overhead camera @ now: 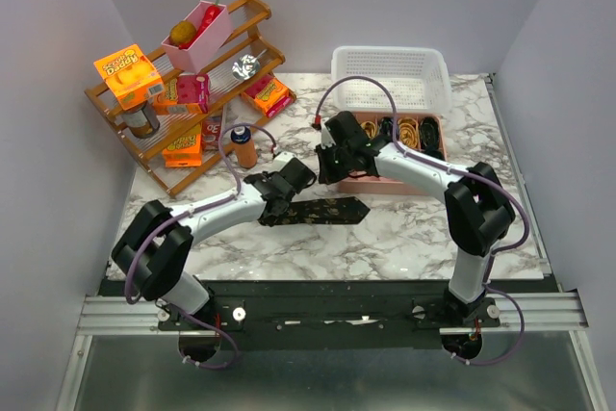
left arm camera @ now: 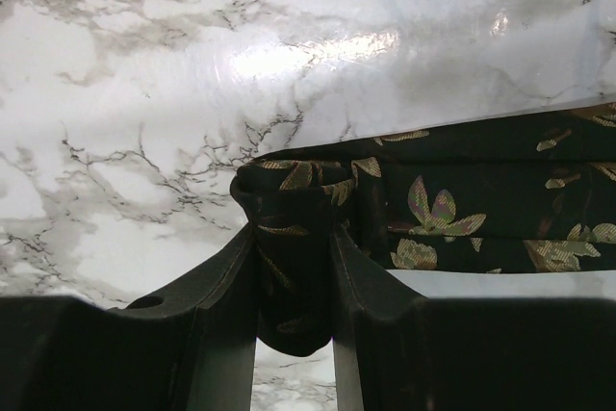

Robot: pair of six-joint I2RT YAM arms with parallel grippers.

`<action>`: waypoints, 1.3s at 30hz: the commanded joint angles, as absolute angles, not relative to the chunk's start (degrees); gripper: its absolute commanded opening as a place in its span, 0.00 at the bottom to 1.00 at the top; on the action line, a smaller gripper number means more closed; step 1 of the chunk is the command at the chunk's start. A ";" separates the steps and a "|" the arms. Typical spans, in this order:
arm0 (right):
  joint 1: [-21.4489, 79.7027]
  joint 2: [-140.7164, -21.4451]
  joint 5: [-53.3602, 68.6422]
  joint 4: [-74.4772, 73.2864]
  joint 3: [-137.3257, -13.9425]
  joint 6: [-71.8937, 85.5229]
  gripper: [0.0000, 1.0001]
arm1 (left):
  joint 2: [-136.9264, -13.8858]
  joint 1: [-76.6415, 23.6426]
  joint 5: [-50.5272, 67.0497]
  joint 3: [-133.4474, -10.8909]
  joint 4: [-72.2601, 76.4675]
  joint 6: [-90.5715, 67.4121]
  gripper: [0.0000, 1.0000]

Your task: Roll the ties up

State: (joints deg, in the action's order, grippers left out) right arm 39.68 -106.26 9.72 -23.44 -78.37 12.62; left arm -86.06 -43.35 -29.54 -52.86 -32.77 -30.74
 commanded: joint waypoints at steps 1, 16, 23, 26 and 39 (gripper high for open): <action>38.59 -103.98 7.65 -23.99 -76.99 12.30 0.01 | -89.82 -45.96 -34.80 -56.16 -34.80 -30.67 0.29; 37.97 -104.76 8.96 -23.91 -77.25 12.74 0.01 | -104.15 -54.75 -39.02 -68.64 -42.71 -34.89 0.50; 37.27 -103.63 8.18 -24.08 -76.38 13.27 0.01 | -104.24 -56.34 -38.76 -69.35 -41.14 -35.33 0.58; 36.13 -102.22 8.44 -23.73 -75.50 13.97 0.01 | -103.62 -56.60 -38.67 -68.73 -40.17 -35.51 0.58; 31.21 -96.42 13.80 -18.28 -71.98 17.31 0.01 | -100.81 -56.60 -40.34 -66.27 -38.50 -36.91 0.59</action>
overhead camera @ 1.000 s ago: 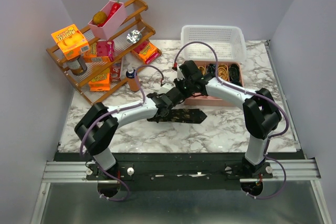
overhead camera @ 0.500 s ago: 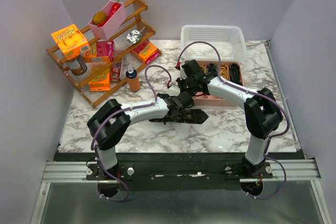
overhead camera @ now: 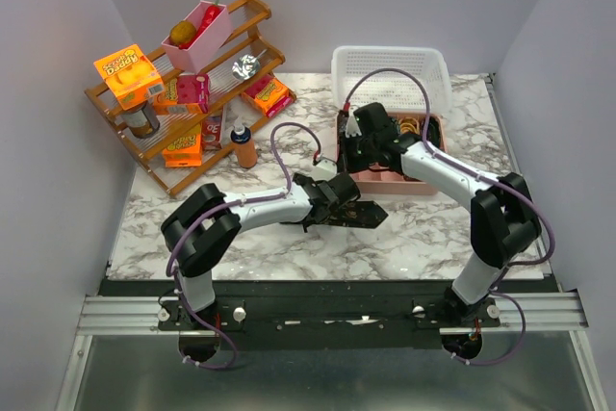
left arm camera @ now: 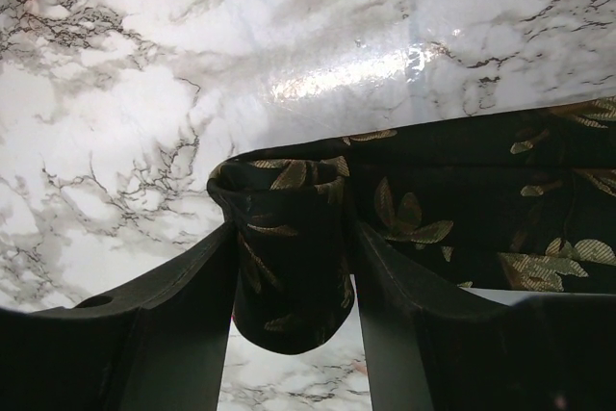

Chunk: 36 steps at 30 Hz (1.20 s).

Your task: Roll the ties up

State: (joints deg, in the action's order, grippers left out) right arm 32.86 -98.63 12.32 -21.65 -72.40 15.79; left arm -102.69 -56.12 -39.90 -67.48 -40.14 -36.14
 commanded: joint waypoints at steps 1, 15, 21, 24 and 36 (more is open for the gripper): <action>30.77 -96.50 14.06 -18.19 -71.90 18.10 0.01 | -100.81 -56.60 -40.43 -66.18 -38.24 -36.83 0.59; 23.29 -95.71 14.85 -17.84 -69.52 20.48 0.01 | -102.22 -59.06 -44.83 -70.14 -41.66 -36.65 0.58; 23.20 -96.33 16.08 -17.31 -68.82 20.65 0.01 | -102.30 -59.85 -44.04 -71.02 -41.31 -36.56 0.58; 23.12 -96.85 16.35 -17.14 -68.64 20.57 0.01 | -102.57 -59.94 -42.37 -70.75 -39.99 -36.12 0.58; 23.11 -97.91 17.23 -17.05 -68.12 20.04 0.01 | -102.39 -61.08 -39.12 -71.10 -36.30 -34.54 0.58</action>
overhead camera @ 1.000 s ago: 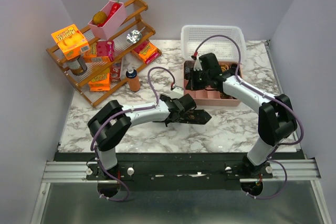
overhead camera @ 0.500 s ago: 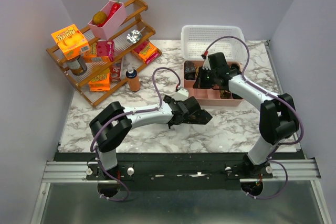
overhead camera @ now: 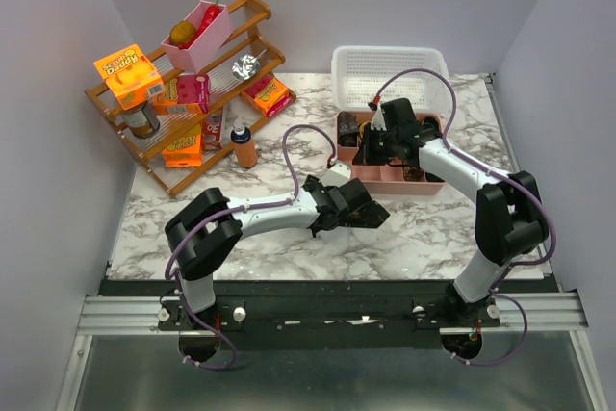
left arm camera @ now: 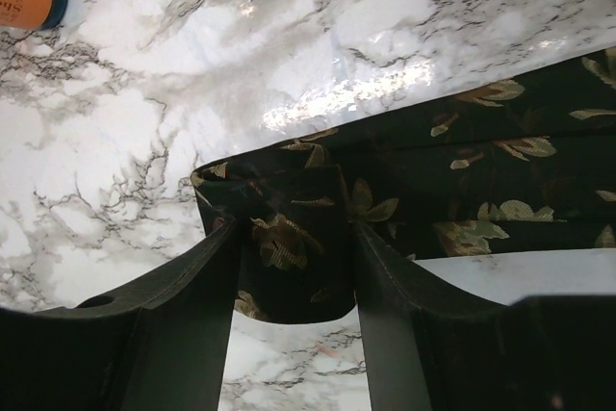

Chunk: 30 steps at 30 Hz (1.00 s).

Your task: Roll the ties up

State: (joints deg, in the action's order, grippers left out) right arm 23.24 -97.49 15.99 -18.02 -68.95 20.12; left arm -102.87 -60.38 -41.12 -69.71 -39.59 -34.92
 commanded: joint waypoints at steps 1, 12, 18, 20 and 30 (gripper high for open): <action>23.03 -97.91 17.23 -16.96 -68.12 19.95 0.01 | -102.48 -61.17 -38.50 -70.93 -35.95 -34.37 0.58; 23.12 -99.23 18.11 -16.70 -67.94 19.86 0.01 | -105.21 -61.08 -29.01 -69.61 -29.45 -33.75 0.60; 23.12 -99.76 19.33 -16.79 -68.03 19.51 0.01 | -106.00 -61.00 -27.86 -69.34 -29.27 -34.28 0.60; 23.12 -99.41 19.95 -16.70 -68.03 19.07 0.01 | -105.12 -60.91 -28.39 -69.52 -29.09 -34.19 0.60; 23.55 -96.42 23.38 -16.79 -67.15 17.58 0.01 | -93.44 -53.62 -24.37 -67.60 -26.37 -31.20 0.70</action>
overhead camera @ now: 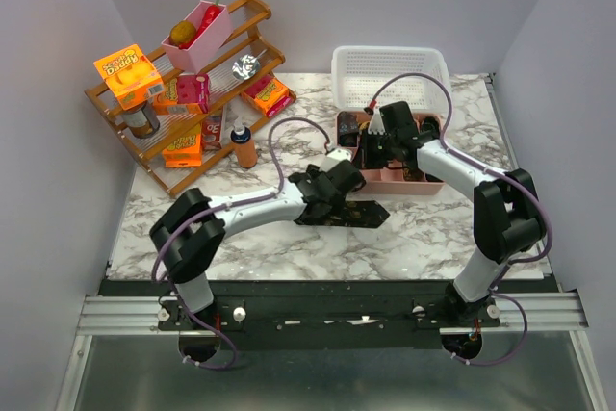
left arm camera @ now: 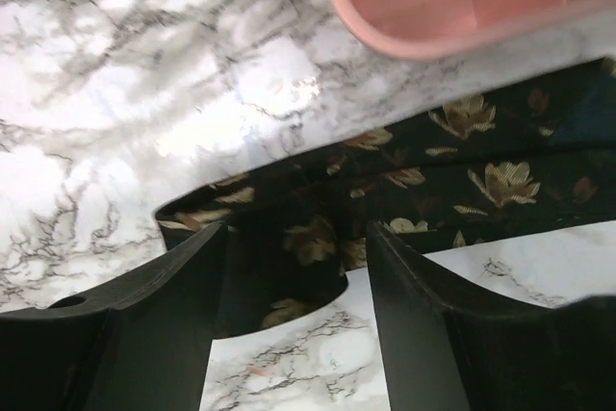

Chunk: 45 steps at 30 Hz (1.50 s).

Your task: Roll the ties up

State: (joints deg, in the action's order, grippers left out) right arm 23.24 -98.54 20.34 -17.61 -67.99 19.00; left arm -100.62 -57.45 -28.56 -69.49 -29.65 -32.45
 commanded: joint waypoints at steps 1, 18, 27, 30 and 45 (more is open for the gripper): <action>23.82 -96.50 23.47 -16.79 -67.15 17.40 0.01 | -91.17 -51.26 -22.78 -66.72 -25.58 -31.03 0.70; 37.26 -101.51 21.18 -18.63 -69.79 12.66 0.01 | -76.64 -27.96 21.24 -38.42 4.11 -40.16 0.88; 37.62 -99.76 16.88 -19.25 -69.96 11.43 0.01 | -78.13 -26.28 24.17 -34.19 9.23 -41.40 0.88; 37.62 -97.30 16.35 -19.16 -69.79 11.07 0.01 | -78.66 -26.19 22.85 -34.63 7.47 -40.26 0.88; 42.98 -103.70 10.84 -21.70 -77.25 10.45 0.01 | -79.37 -23.56 22.50 -31.47 8.26 -40.25 0.88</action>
